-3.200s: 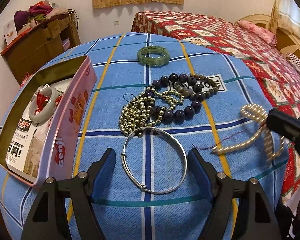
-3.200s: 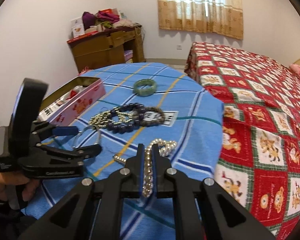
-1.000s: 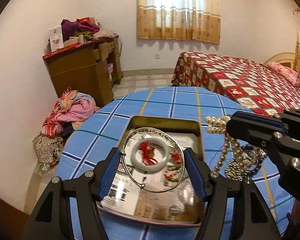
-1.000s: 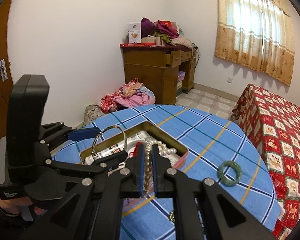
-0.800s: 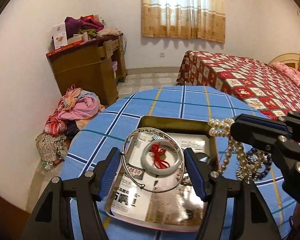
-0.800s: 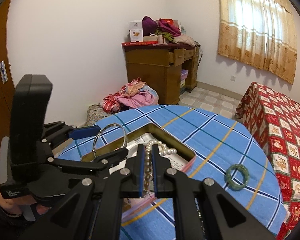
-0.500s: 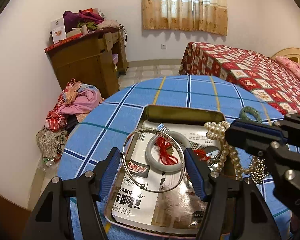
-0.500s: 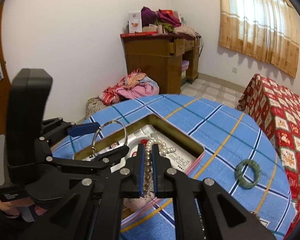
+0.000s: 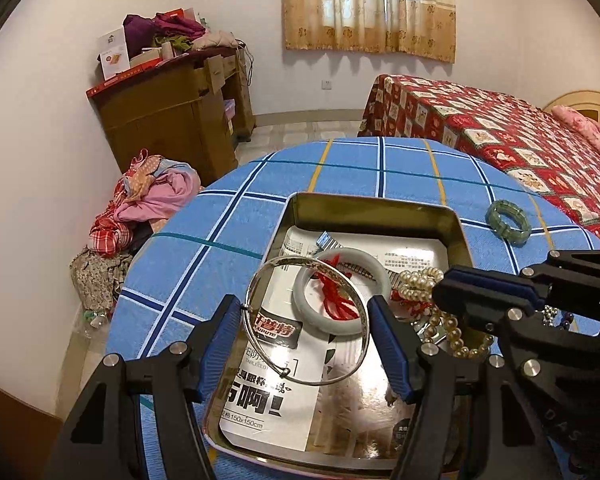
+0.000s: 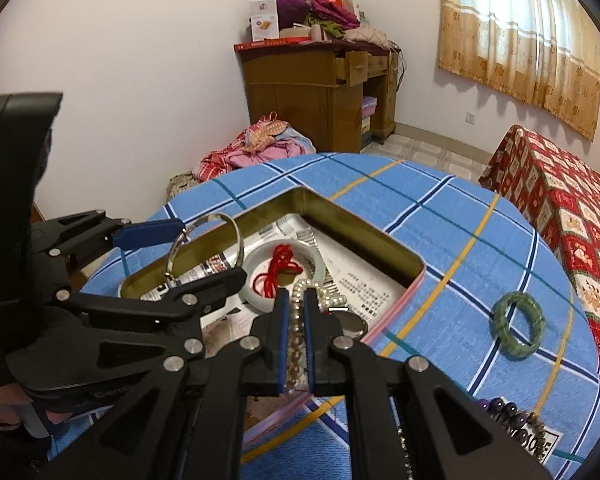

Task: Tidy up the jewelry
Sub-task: 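Lower the pearls and silver bangle into the tin and open both grippers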

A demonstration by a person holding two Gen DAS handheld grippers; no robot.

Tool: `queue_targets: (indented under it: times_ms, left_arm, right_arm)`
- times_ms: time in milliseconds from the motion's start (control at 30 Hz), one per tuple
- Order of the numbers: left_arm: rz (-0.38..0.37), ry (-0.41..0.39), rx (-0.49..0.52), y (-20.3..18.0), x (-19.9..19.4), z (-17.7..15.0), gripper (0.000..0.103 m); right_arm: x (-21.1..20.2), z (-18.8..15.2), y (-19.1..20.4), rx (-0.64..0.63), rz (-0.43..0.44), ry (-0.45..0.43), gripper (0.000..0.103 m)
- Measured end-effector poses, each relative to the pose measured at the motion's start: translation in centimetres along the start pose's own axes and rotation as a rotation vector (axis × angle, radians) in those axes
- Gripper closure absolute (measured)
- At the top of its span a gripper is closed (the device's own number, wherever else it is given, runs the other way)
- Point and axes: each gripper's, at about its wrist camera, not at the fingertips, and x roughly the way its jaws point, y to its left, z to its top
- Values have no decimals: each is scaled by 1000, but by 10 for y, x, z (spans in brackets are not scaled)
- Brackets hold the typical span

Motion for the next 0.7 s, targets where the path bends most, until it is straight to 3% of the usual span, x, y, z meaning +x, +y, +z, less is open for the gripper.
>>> queue_targets:
  times_ms: [700]
  left_arm:
    - [13, 13, 9, 0, 7, -2, 37]
  right_arm:
    - [11, -7, -2, 11, -4, 30, 93]
